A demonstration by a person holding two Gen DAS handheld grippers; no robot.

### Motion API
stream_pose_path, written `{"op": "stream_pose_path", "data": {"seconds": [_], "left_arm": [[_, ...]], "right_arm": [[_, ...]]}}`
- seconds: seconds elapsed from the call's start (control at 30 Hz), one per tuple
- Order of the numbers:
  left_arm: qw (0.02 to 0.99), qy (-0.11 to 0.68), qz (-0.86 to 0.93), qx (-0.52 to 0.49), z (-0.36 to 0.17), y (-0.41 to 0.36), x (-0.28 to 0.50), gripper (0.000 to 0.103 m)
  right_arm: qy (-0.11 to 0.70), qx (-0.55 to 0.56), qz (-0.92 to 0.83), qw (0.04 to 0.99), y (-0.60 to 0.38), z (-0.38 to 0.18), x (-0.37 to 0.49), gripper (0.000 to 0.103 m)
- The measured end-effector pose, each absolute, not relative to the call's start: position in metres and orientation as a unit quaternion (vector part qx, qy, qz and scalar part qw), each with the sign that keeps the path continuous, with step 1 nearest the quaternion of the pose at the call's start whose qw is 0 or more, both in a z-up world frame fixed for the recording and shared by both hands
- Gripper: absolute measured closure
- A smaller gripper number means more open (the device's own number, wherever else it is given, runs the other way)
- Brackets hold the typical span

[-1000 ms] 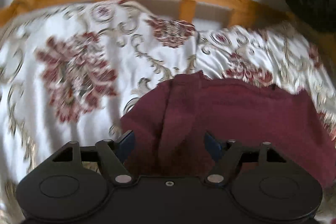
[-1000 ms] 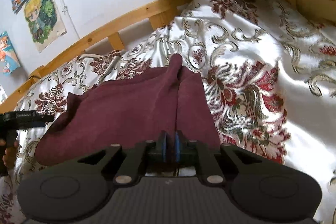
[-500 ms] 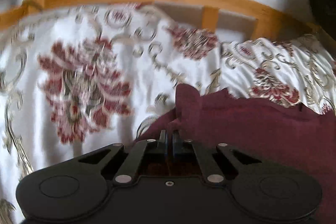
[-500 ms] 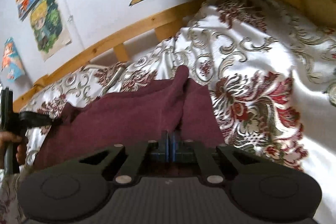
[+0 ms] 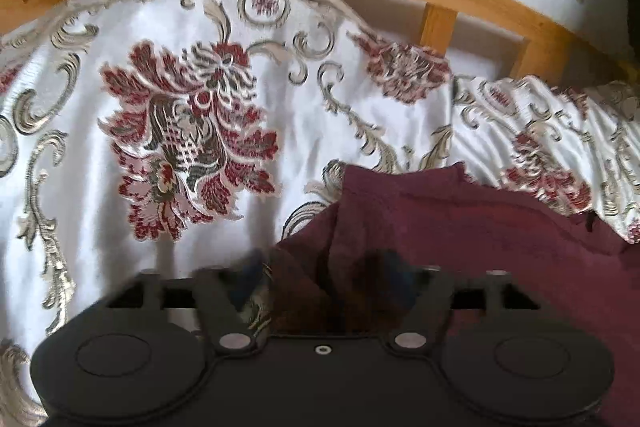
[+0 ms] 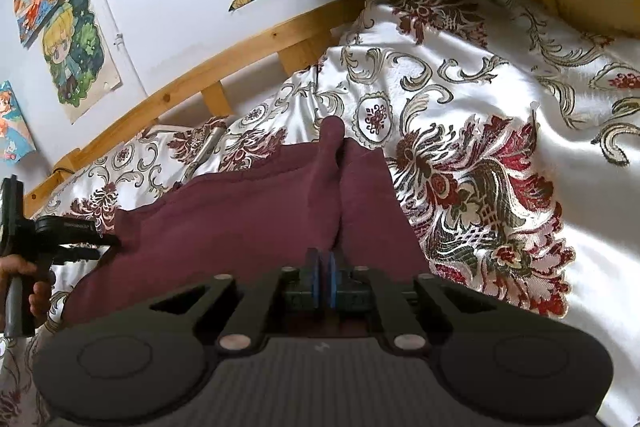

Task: Fold small clothes

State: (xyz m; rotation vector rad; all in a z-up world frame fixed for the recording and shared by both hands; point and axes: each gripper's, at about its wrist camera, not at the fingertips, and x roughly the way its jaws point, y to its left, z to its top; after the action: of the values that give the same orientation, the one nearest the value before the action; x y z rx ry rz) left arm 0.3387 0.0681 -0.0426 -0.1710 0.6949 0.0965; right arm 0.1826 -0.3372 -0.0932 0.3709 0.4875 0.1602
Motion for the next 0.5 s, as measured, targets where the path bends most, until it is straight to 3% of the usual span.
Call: {"op": "stream_pose_path", "data": {"seconds": [0.17, 0.5], "left_arm": [[0.938, 0.34, 0.028, -0.054, -0.041, 0.056, 0.313, 0.023], [0.923, 0.381, 0.061, 0.0, -0.056, 0.056, 0.291, 0.01]], "right_arm": [[0.23, 0.166, 0.087, 0.955, -0.336, -0.09, 0.186, 0.059], [0.248, 0.146, 0.07, 0.955, -0.33, -0.095, 0.189, 0.054]]}}
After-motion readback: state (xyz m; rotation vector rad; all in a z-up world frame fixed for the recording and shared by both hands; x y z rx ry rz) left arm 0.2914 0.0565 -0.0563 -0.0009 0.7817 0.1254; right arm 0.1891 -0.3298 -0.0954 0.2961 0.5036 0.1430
